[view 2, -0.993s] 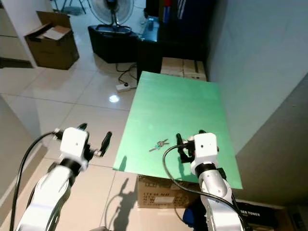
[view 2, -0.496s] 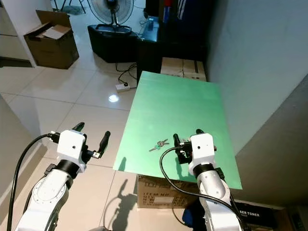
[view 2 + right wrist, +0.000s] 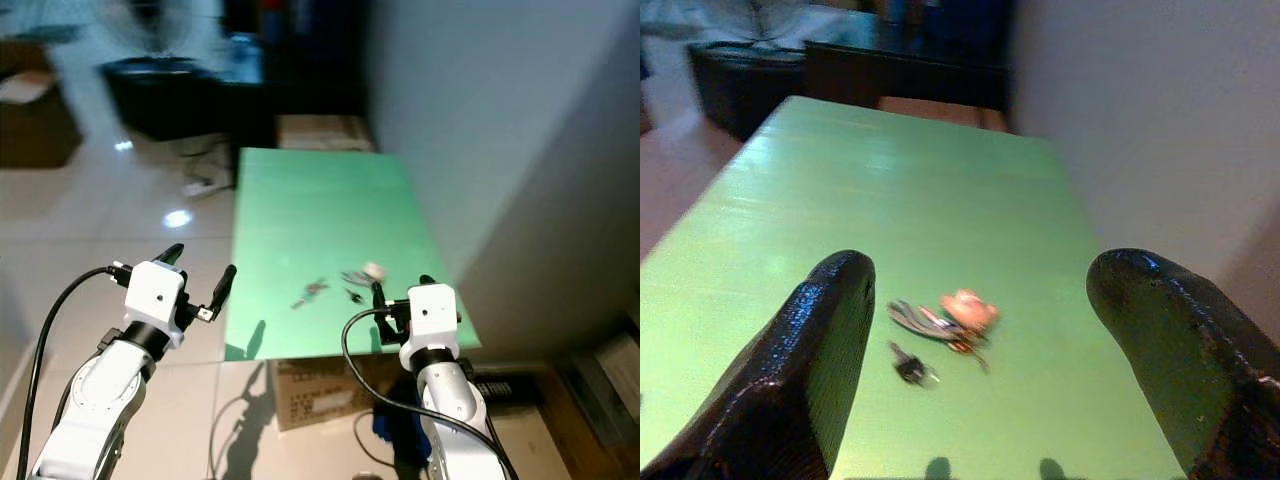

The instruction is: Hang keys on a hook

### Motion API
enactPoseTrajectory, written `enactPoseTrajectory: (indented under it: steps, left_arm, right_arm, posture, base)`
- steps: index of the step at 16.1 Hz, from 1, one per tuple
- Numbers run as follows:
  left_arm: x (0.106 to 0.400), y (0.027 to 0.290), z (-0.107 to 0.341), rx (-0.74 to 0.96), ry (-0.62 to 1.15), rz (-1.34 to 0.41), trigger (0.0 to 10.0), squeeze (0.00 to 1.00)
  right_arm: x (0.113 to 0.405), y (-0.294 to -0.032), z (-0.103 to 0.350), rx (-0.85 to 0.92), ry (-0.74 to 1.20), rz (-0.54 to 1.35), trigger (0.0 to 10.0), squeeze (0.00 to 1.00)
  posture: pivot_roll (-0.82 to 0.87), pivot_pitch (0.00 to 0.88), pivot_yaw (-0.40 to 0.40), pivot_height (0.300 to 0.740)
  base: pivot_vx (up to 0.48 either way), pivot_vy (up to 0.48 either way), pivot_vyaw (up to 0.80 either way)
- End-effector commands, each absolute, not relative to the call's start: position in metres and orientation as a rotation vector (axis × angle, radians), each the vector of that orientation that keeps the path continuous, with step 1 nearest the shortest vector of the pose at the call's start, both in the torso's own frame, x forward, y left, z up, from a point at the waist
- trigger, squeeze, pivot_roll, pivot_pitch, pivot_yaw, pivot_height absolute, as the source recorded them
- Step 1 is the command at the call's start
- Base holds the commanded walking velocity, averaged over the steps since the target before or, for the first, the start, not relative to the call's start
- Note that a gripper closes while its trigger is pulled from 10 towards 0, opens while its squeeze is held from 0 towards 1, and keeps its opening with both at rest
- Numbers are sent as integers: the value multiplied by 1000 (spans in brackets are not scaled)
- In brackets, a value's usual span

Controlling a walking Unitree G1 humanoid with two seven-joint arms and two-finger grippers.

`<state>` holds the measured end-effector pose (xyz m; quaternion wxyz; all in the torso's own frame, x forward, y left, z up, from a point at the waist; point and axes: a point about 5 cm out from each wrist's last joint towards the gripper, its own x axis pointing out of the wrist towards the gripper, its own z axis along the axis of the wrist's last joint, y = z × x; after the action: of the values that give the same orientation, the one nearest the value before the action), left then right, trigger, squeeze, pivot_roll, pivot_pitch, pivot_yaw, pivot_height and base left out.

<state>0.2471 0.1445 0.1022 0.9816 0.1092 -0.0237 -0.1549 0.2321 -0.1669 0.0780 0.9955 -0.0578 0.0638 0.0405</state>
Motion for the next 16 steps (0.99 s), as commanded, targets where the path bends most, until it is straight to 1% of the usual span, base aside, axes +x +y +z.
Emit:
enactPoseTrajectory:
  steps: [1, 2, 6, 8, 11, 14, 16]
  left_arm:
    - [248, 139, 104, 214, -71, -333, 10000, 0]
    - [247, 138, 106, 228, -83, -328, 10000, 0]
    - [249, 137, 105, 226, -78, -309, 10000, 0]
    - [250, 139, 104, 189, -66, -273, 10000, 0]
    - [252, 139, 108, 207, -86, -279, 10000, 0]
    - [255, 140, 110, 202, -99, -278, 10000, 0]
    - [257, 141, 111, 197, -101, -284, 10000, 0]
  right_arm:
    - [232, -171, 84, -111, 98, 62, 10000, 0]
    - [231, -171, 84, -113, 99, 64, 10000, 0]
    - [232, -166, 86, -143, 97, 111, 10000, 0]
    - [235, -167, 83, -170, 114, 99, 10000, 0]
    - [238, -162, 87, -203, 93, 173, 10000, 0]
    - [241, -156, 87, -206, 89, 217, 10000, 0]
    - [243, -154, 88, -206, 84, 224, 10000, 0]
  posture:
    - [-126, 0, 12, 740]
    - [-128, 0, 12, 740]
    - [-126, 0, 5, 740]
    - [-125, 0, 6, 740]
    - [-124, 0, 9, 740]
    - [-122, 0, 13, 740]
    - [-124, 0, 21, 740]
  base:
    - [0, 0, -800]
    - [0, 0, -600]
    - [0, -480, 0]
    - [0, 0, 0]
    - [0, 0, 0]
    - [0, 0, 800]
    - [274, 0, 800]
